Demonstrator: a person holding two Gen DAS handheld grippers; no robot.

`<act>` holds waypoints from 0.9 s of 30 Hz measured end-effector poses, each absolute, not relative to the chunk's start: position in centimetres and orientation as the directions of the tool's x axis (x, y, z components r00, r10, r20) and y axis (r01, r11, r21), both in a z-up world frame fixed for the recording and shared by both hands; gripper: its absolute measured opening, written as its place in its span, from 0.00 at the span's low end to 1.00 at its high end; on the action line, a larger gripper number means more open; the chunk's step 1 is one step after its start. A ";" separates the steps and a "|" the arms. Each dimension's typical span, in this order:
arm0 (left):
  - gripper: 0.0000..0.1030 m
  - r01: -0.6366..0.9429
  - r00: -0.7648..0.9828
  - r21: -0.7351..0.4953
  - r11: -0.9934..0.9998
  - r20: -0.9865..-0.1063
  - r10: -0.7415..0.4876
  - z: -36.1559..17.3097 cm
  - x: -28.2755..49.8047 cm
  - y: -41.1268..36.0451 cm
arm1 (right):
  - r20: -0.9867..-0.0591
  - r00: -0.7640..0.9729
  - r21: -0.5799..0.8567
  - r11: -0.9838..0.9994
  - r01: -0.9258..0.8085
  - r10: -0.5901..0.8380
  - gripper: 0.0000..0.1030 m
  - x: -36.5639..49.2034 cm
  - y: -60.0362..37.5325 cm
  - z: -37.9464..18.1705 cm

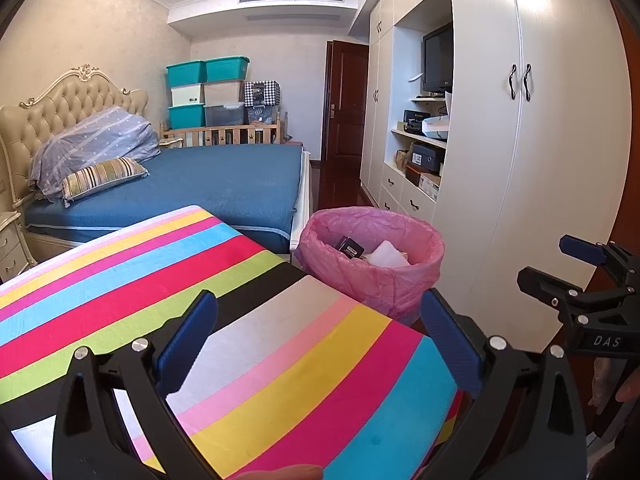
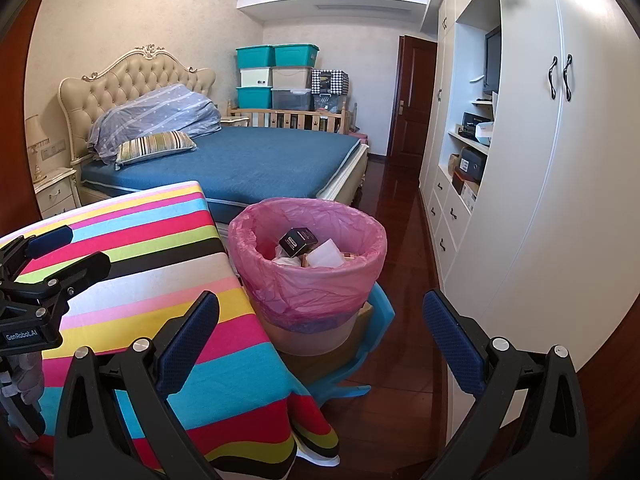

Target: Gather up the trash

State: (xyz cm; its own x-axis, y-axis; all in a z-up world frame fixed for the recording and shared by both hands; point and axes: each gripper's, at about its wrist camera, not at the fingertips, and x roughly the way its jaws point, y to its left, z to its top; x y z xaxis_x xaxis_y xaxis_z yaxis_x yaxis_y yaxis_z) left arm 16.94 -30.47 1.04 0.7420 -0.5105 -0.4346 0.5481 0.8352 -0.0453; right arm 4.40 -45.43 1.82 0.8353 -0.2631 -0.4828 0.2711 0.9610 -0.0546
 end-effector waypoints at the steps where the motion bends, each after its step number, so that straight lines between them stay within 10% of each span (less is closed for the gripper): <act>1: 0.95 0.547 0.744 -0.046 0.836 -0.431 -0.510 1.0 16.9 -30.5 | -0.483 0.835 -0.054 0.961 0.271 -0.262 0.93 4.4 -45.4 1.8; 27: 0.95 0.533 0.757 -0.054 0.844 -0.415 -0.505 0.6 16.5 -30.4 | -0.484 0.840 -0.053 0.966 0.252 -0.245 0.93 4.8 -45.6 1.4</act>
State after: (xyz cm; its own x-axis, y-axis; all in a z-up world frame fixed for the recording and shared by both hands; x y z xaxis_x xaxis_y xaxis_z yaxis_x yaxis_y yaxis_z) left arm 16.46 -30.38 0.56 0.7570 -0.5048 -0.4148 0.5332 0.8443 -0.0543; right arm 4.80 -45.62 1.41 0.8400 -0.2454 -0.4840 0.2516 0.9664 -0.0532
